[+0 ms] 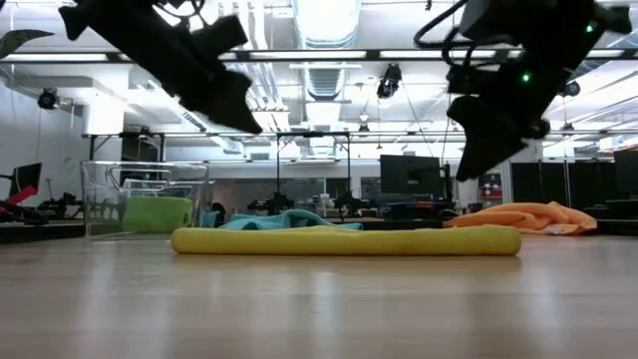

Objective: Roll microfiber towels into tight, uniform cylinder then place into a basket
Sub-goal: Fold the yellow microfiber towel

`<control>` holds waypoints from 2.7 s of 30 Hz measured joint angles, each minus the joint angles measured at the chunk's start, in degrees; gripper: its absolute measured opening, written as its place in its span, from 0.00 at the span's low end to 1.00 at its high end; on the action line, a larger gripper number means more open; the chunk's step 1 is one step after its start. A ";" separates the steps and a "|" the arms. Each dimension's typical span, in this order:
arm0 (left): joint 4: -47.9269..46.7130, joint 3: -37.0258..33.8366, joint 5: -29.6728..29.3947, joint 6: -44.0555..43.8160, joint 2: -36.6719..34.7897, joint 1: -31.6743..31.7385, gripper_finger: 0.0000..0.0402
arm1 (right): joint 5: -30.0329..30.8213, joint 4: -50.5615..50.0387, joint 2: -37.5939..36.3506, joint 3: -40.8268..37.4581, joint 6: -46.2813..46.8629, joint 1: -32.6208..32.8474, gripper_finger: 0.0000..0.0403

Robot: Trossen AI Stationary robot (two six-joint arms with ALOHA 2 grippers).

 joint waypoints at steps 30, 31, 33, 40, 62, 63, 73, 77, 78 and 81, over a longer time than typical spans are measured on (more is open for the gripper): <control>23.41 -5.83 21.55 12.59 -1.90 0.37 0.55 | -19.85 21.49 7.31 -6.84 -7.01 -13.64 0.37; 23.41 -5.86 21.55 12.59 -1.90 0.37 0.55 | -19.85 21.40 6.95 -6.84 -7.01 -13.64 0.37; 23.45 -5.95 21.55 12.58 -1.90 0.37 0.55 | -19.85 21.66 6.11 -6.84 -7.01 -13.64 0.37; 23.46 -6.17 21.55 12.63 -1.90 0.37 0.55 | -21.86 21.74 6.17 -6.84 -6.86 -13.64 0.37; 23.44 -6.29 21.53 12.69 -1.90 0.37 0.55 | -23.12 21.12 6.41 -6.84 -5.77 -13.61 0.36; 23.44 -6.29 21.53 12.69 -1.90 0.37 0.55 | -23.20 21.19 6.41 -6.84 -5.69 -13.61 0.35; 23.43 -6.29 21.53 12.74 -1.90 0.37 0.55 | -23.22 21.33 6.41 -6.84 -5.80 -13.61 0.09; 23.42 -6.29 21.53 12.74 -1.90 0.37 0.55 | -23.23 21.33 6.41 -6.84 -7.01 -13.64 0.03; 23.44 -6.29 21.53 12.75 -1.90 0.37 0.55 | -23.24 21.33 6.41 -6.84 -7.05 -13.64 0.02; 23.41 -6.29 21.53 12.74 -1.90 0.37 0.55 | -23.22 21.31 6.41 -6.84 -7.19 -13.64 0.02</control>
